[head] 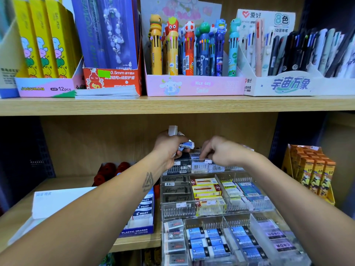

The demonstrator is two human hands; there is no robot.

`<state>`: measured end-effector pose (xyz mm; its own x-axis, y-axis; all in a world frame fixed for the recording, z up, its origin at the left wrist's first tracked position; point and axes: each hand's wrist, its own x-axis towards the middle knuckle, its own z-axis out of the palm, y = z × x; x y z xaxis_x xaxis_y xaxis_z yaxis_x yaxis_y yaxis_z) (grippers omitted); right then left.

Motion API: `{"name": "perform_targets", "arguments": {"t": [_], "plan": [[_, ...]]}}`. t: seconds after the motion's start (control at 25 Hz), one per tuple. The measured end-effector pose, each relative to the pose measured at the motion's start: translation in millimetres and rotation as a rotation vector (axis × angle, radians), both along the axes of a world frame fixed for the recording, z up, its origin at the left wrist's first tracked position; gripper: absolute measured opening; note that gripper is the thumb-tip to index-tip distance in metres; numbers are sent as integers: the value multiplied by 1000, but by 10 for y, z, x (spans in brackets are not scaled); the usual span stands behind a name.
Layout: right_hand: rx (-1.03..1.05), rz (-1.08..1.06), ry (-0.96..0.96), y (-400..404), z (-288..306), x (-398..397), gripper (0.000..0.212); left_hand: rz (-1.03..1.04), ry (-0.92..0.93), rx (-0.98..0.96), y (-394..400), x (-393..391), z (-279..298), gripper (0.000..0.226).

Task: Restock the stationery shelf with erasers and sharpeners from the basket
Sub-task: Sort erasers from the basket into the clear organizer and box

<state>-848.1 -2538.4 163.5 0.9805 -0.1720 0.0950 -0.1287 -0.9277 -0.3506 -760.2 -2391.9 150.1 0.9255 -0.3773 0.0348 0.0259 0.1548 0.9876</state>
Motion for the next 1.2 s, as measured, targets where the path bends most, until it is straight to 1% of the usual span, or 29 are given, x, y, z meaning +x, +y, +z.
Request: {"name": "perform_targets", "arguments": {"t": [0.12,0.24,0.28,0.32,0.36,0.44,0.48,0.52,0.56,0.6,0.64,0.72,0.76,0.84,0.92,1.0,1.12,1.2], "plan": [[3,-31,-15,43,-8,-13,51,2,0,2,-7,11,-12,15],[-13,-32,13,83,16,-35,49,4,-11,20,-7,6,-18,16],[10,-44,-5,96,26,-53,49,7,-17,23,-3,-8,-9,16],[73,-59,-52,103,35,-77,47,6,-28,19,4,-19,6,16],[185,-72,-120,105,28,-102,43,-3,-45,11,15,-31,24,17],[483,-9,-256,112,-27,-157,33,-27,-91,4,29,-64,58,17],[604,54,-297,124,-68,-181,36,-33,-105,9,38,-97,70,18],[683,97,-337,148,-110,-201,44,-33,-105,21,44,-139,68,19],[715,110,-380,165,-152,-213,48,-32,-95,33,46,-191,53,20],[715,104,-424,190,-176,-228,46,-30,-80,40,51,-245,33,21],[702,90,-454,212,-191,-242,39,-29,-61,41,62,-297,10,22],[685,60,-473,232,-213,-299,26,-33,-10,24,105,-356,-31,22],[684,41,-477,227,-228,-333,23,-39,24,4,144,-366,-48,22],[690,16,-476,207,-244,-420,24,-52,64,-19,260,-373,-74,25],[692,15,-456,200,-229,-535,27,-80,56,13,379,-399,-97,27],[712,55,-402,198,-193,-655,29,-147,48,60,486,-470,-107,26],[751,131,-327,215,-174,-777,28,-291,96,111,579,-624,-115,23],[820,135,-325,279,-199,-830,25,-323,123,121,579,-756,-154,25]]}}
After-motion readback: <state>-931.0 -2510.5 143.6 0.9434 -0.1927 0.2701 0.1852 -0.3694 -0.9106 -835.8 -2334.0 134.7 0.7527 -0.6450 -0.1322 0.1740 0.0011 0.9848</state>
